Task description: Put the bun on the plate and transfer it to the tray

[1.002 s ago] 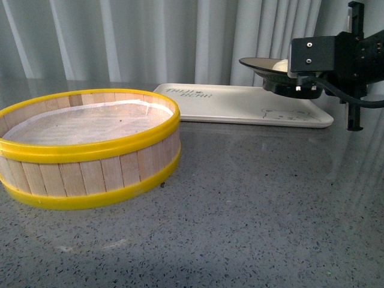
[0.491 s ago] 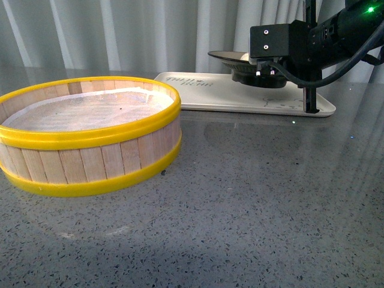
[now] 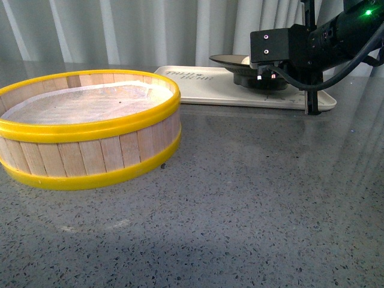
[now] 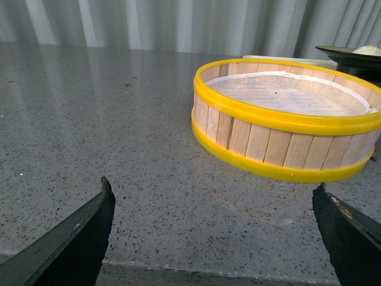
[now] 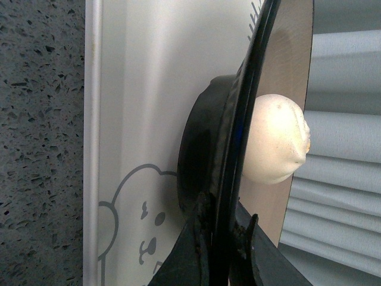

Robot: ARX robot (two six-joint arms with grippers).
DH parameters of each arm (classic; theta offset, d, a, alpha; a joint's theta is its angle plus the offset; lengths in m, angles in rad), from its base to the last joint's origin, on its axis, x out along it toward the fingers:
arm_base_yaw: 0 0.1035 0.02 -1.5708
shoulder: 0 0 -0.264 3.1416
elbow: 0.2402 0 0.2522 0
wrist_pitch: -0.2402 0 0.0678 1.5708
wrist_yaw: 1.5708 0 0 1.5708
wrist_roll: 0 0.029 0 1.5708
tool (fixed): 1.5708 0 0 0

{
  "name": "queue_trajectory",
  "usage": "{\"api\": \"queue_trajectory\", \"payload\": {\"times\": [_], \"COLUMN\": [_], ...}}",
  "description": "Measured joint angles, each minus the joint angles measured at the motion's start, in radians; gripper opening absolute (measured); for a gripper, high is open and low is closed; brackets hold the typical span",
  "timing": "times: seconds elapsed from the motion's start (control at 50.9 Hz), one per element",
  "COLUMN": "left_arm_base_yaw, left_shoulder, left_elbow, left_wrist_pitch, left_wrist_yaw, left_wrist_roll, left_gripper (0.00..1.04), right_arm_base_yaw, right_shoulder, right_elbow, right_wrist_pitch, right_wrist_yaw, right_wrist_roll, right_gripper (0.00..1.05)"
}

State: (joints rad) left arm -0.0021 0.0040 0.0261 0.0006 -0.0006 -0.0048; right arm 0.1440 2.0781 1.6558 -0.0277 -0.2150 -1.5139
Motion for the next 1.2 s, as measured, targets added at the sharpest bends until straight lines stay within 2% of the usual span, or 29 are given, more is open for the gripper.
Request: {"api": "queue_trajectory", "payload": {"times": [0.962,1.1,1.198], "left_arm_base_yaw": [0.0,0.0,0.0], "left_shoulder": [0.0,0.0,0.0], "left_elbow": [0.0,0.0,0.0], "left_wrist_pitch": [0.0,0.0,0.0], "left_wrist_yaw": [0.0,0.0,0.0], "left_wrist_roll": [0.0,0.0,0.0], "left_gripper": [0.98,0.98,0.98], "right_arm_base_yaw": [-0.01,-0.011,-0.012], "right_shoulder": [-0.002,-0.003,-0.011], "right_elbow": [-0.05,-0.08,-0.084], "right_wrist_pitch": [0.011,0.004,0.006], "right_wrist_yaw": [-0.008,-0.008,-0.009], "right_wrist_roll": [-0.021,-0.023,-0.021], "right_gripper": [0.03,0.28,0.42]}}
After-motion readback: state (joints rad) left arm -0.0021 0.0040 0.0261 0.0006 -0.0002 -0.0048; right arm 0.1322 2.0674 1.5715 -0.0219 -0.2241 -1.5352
